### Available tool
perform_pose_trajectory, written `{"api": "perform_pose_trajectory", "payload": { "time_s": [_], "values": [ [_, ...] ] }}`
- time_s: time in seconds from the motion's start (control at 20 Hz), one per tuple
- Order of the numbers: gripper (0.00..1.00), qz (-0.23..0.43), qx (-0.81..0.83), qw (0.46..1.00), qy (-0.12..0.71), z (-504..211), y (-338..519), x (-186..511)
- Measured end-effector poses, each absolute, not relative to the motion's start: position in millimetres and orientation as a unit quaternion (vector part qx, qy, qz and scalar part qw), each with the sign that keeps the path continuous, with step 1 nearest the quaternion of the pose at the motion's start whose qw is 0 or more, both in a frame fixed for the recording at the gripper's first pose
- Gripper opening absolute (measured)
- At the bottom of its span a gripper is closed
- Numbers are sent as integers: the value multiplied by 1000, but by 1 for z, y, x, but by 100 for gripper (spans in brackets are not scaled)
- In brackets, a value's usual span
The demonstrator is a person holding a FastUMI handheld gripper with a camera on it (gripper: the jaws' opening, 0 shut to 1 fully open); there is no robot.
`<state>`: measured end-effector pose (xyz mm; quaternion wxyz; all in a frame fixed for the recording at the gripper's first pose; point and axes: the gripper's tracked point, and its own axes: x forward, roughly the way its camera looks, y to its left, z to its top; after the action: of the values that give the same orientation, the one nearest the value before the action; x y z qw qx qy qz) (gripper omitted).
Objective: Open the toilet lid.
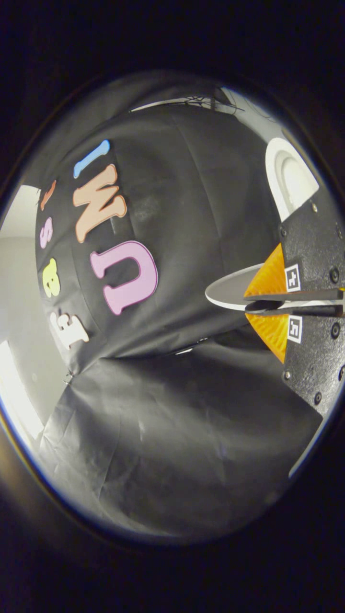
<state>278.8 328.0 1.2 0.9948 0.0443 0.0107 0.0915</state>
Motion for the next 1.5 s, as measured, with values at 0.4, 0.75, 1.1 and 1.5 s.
{"api": "perform_pose_trajectory", "payload": {
  "time_s": [0.4, 0.75, 1.1, 1.5],
  "values": [
    [4, 95, -16, 995, 24, -13, 362, 281],
    [4, 106, -44, 993, 34, -26, 390, 280],
    [6, 99, -66, 992, 48, -30, 400, 277],
    [59, 104, -19, 994, 24, -12, 398, 261]
  ]
}}
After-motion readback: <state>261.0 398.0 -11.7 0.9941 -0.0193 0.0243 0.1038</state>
